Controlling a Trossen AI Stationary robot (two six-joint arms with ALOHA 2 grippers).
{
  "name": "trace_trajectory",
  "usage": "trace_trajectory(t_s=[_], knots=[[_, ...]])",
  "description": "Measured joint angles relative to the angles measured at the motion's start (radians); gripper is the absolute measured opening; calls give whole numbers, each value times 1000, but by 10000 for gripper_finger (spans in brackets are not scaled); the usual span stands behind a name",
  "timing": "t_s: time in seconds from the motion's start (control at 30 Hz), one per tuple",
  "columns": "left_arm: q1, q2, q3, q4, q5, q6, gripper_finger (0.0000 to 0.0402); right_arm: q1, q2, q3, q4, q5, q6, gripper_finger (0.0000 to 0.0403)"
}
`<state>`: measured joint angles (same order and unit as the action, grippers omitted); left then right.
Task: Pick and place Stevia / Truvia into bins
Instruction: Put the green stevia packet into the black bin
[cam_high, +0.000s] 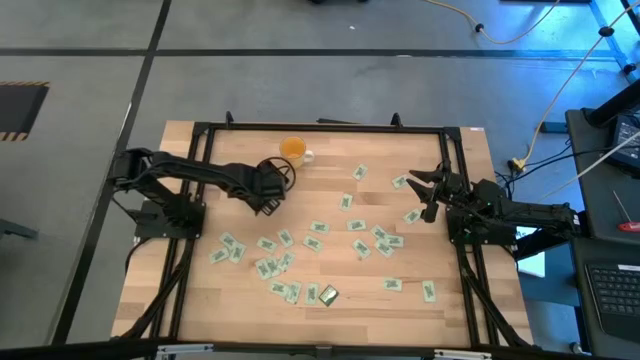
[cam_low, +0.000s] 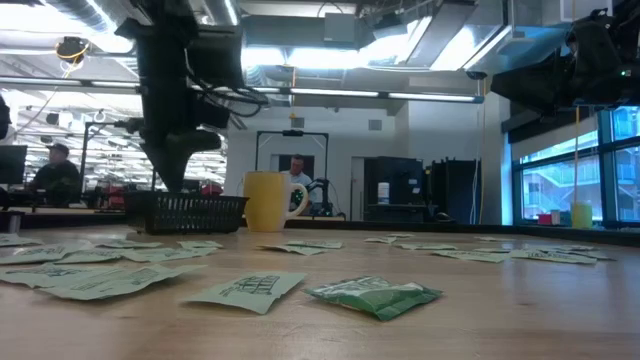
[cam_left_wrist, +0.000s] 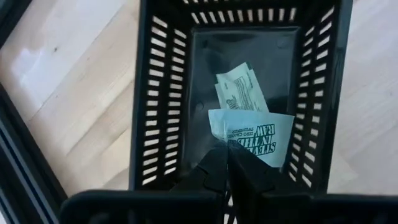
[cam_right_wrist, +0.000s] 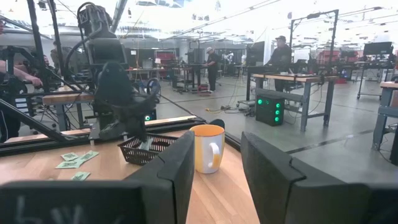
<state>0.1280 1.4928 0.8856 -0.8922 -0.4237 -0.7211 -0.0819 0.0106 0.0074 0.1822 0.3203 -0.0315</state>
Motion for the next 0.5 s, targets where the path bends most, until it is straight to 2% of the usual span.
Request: trace_trajectory(t_s=[0.33,0.5], knots=[[-1,6,2,-4,-11,-5,56,0,0,0,0,0,0,135],[-4,1,49,-78,11,-7,72,0,0,0,29,0,-51,135]])
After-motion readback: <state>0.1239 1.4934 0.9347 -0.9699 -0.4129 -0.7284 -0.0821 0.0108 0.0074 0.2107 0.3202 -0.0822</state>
